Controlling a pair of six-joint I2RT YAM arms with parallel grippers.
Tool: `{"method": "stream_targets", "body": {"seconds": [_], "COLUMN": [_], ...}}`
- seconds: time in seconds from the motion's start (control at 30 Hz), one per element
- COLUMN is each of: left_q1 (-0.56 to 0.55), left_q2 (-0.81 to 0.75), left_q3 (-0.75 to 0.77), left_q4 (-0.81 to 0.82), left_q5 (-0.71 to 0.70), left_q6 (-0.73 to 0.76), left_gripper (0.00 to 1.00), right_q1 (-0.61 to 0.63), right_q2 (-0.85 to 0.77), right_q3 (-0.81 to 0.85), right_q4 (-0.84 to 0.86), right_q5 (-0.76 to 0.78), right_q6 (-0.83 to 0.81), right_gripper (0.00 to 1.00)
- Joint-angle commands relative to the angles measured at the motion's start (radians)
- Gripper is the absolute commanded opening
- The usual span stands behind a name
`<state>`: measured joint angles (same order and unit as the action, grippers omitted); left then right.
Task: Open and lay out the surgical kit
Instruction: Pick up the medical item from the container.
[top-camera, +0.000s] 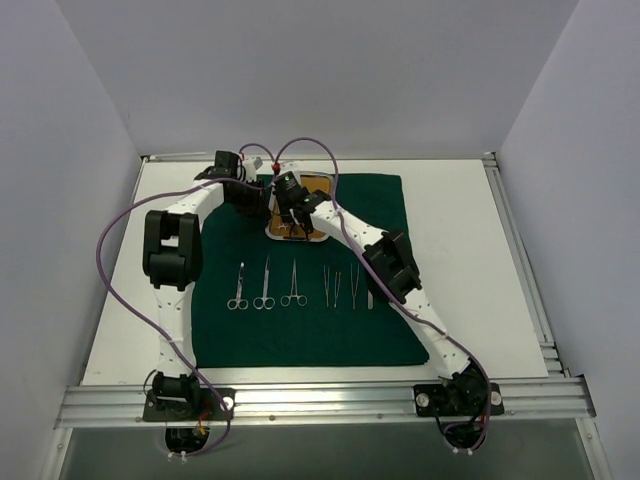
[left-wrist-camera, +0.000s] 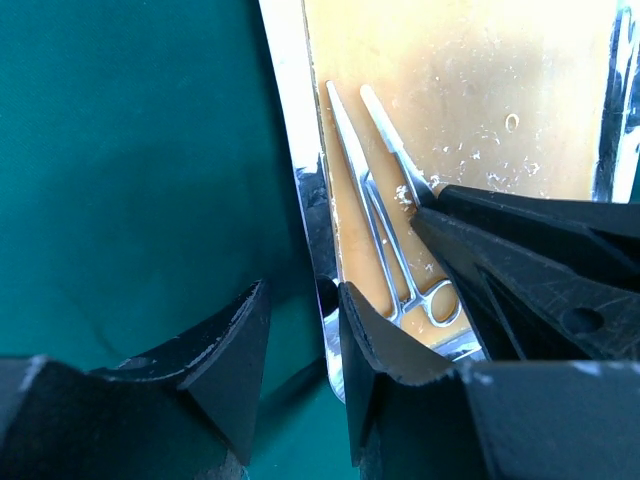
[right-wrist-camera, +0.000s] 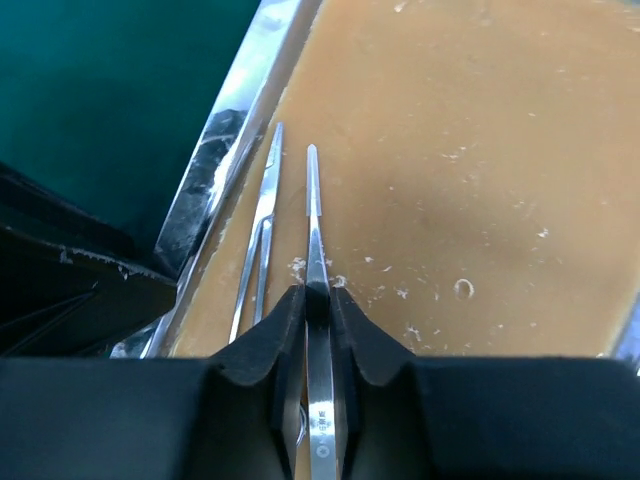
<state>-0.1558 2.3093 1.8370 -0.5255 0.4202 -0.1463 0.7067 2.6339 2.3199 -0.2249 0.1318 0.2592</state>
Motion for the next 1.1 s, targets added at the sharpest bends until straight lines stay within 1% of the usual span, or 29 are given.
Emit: {"method": "stream_targets", "body": {"seconds": [0.0,0.1,0.2,0.3,0.33,0.47,0.63,0.7,0.73,0.83,1.07], "left_q1": [-0.011,-0.011,-0.011,-0.011,-0.011,-0.011,-0.011,-0.011,-0.011,-0.011,-0.011], "left_q2": [0.021,0.024,0.024,0.021,0.021,0.022,0.029,0.027,0.025,0.027,0.029], "left_q3": [0.036,0.039,0.039,0.038,0.034,0.034,0.041,0.041,0.041,0.041,0.042], "left_q4": [0.018,0.018,0.016,0.018,0.021,0.021,0.022,0.022,0.022,0.022,0.021], "left_q5": [0.029,0.031,0.029,0.028,0.028,0.029,0.034,0.035,0.035,0.035,0.035], "left_q6": [0.005,0.004,0.005,0.005,0.005,0.004,-0.001,-0.001,0.001,0.002,0.002], "left_gripper": [0.42,0.42,0.42,0.42,0.42,0.42,0.42,0.42,0.42,0.41,0.42], "right_q1": [0.011,0.013,0.013,0.011,0.008,-0.032,-0.052,-0.061,-0.059,-0.061,-0.067], "right_q2": [0.072,0.083,0.072,0.022,0.002,-0.115,-0.183,-0.195,-0.198,-0.215,-0.271], "right_q3": [0.004,0.004,-0.014,-0.066,-0.089,-0.189,-0.266,-0.281,-0.296,-0.323,-0.361], "right_q4": [-0.172,-0.195,-0.179,-0.111,-0.056,0.084,0.205,0.213,0.252,0.288,0.341], "right_q5": [0.127,0.178,0.180,0.169,0.157,0.045,-0.052,-0.067,-0.072,-0.099,-0.132], "right_q6": [-0.014,-0.023,-0.034,-0.035,-0.035,-0.008,-0.015,-0.003,-0.002,0.003,0.040], "right_gripper": [0.09,0.00,0.00,0.00,0.00,0.00,0.00,0.00,0.00,0.00,0.00]}}
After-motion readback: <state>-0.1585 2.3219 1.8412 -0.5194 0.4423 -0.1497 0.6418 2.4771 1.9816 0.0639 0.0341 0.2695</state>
